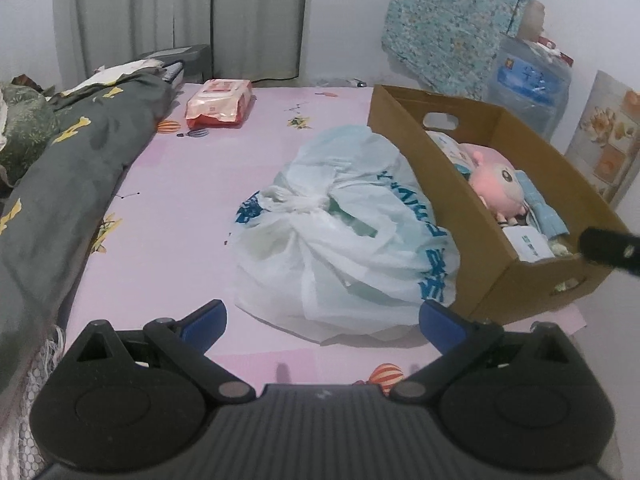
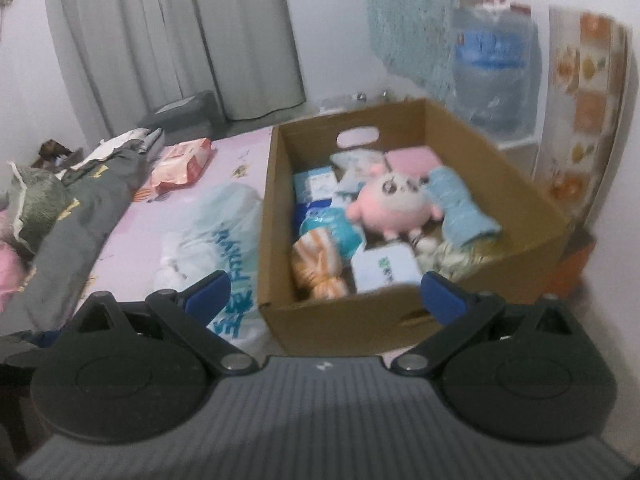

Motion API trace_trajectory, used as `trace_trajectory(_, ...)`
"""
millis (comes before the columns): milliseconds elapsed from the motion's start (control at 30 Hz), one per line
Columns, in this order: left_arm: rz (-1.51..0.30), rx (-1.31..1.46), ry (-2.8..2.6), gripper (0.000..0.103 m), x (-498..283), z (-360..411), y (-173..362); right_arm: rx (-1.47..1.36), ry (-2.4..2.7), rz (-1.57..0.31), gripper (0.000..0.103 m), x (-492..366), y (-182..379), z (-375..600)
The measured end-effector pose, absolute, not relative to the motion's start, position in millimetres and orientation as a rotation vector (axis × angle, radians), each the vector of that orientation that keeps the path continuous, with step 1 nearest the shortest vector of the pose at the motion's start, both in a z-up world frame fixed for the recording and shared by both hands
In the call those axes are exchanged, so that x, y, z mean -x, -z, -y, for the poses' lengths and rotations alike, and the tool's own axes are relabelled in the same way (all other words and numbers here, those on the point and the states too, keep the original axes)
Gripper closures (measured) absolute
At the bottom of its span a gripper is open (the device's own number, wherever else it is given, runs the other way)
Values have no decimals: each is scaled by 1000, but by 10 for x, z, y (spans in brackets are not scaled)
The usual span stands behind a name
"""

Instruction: Organize soft objects

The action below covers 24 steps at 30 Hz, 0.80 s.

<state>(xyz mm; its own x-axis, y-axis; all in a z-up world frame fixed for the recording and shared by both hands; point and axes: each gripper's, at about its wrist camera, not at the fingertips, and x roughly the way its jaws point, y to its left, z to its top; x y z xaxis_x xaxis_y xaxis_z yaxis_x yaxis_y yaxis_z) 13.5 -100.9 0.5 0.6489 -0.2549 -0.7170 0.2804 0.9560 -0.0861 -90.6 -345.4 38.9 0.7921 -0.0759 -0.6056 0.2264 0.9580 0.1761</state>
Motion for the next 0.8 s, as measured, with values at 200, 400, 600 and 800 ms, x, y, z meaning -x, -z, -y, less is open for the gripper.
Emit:
trace_trajectory(200, -830, -39, 304, 0, -124, 1118, -15, -244, 95, -709, 1, 893, -261, 3355)
trace_trajectory(400, -819, -57, 301, 0, -115, 1204, -46, -182, 96, -717, 1, 894, -264, 3261)
trace_trajectory(600, -816, -54, 300, 0, -130, 1240, -73, -165, 108, -742, 1, 858, -217, 3259)
trace_trajectory(800, -817, -41, 309, 0, -135, 1223, -97, -155, 135, -757, 1, 828, -175, 3295)
